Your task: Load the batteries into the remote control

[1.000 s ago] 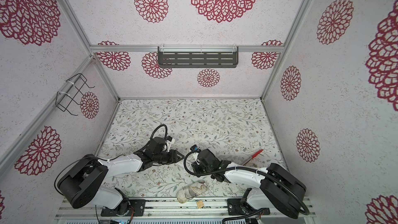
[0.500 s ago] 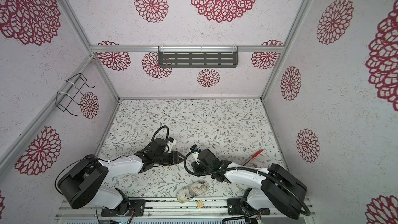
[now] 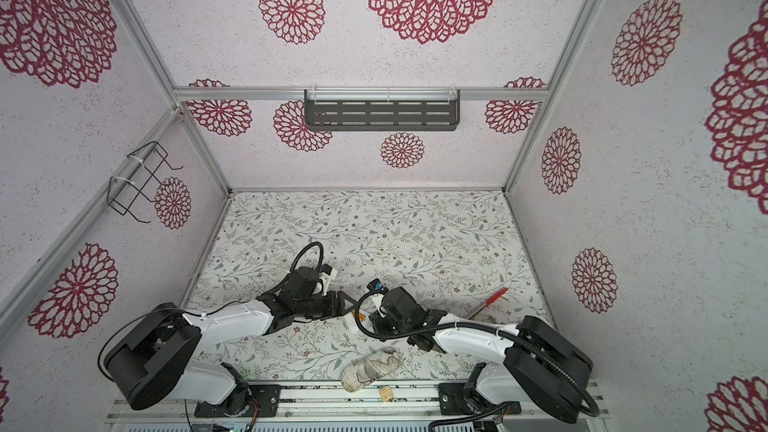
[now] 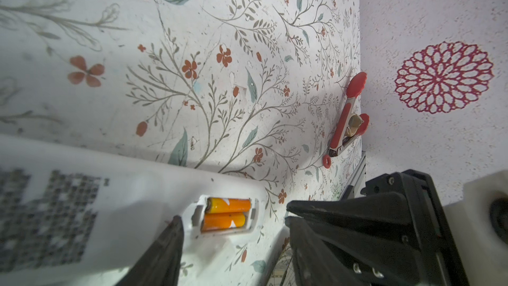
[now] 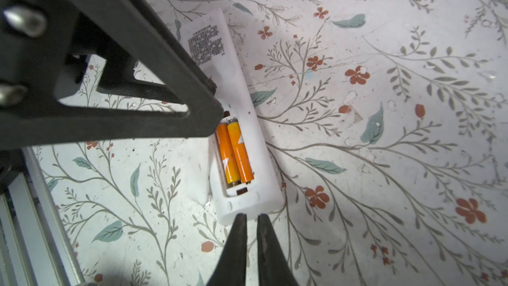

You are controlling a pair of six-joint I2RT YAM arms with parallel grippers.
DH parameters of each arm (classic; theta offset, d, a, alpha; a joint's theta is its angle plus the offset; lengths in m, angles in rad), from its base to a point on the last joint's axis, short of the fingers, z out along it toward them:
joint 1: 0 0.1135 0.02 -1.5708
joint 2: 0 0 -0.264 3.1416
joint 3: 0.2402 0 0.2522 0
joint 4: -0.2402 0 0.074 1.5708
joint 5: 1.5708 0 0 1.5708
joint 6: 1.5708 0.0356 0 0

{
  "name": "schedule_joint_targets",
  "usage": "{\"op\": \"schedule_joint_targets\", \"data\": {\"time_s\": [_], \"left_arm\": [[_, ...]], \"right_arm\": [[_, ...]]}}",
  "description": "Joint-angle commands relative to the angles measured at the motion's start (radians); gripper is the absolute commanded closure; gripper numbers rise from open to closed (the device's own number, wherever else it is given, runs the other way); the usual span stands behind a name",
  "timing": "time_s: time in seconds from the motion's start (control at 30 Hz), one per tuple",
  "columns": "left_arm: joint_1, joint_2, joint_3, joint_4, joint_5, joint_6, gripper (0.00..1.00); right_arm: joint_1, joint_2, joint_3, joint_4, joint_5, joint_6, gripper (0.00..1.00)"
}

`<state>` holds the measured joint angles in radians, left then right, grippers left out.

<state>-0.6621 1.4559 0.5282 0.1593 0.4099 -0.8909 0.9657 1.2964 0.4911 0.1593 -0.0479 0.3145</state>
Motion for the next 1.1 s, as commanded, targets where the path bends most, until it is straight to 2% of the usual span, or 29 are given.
{"op": "schedule_joint_targets", "data": {"time_s": [0.0, 0.17, 0.27, 0.37, 0.47, 0.6, 0.83, 1.07], "left_arm": [[0.007, 0.016, 0.019, 0.012, 0.000, 0.010, 0.35], [0.008, 0.002, 0.024, 0.002, -0.004, 0.010, 0.35], [0.021, -0.043, 0.017, -0.034, -0.032, 0.013, 0.34], [0.058, -0.132, 0.004, -0.107, -0.073, 0.026, 0.29], [0.105, -0.249, -0.008, -0.203, -0.118, 0.064, 0.17], [0.176, -0.373, 0.008, -0.352, -0.123, 0.126, 0.00], [0.302, -0.566, 0.024, -0.568, -0.148, 0.180, 0.02], [0.351, -0.731, 0.038, -0.665, -0.207, 0.143, 0.03]], "right_arm": [[0.000, -0.036, -0.014, 0.014, 0.011, -0.013, 0.87], [0.002, -0.031, -0.010, 0.020, -0.025, -0.024, 0.86], [0.029, -0.014, 0.011, 0.012, -0.104, -0.056, 0.78], [0.084, 0.000, 0.035, -0.015, -0.082, -0.066, 0.73], [0.119, 0.018, 0.051, -0.017, -0.086, -0.065, 0.68], [0.151, 0.069, 0.095, -0.041, -0.083, -0.093, 0.61], [0.159, 0.192, 0.208, -0.094, -0.068, -0.151, 0.52], [0.159, 0.293, 0.278, -0.144, -0.057, -0.183, 0.52]]}}
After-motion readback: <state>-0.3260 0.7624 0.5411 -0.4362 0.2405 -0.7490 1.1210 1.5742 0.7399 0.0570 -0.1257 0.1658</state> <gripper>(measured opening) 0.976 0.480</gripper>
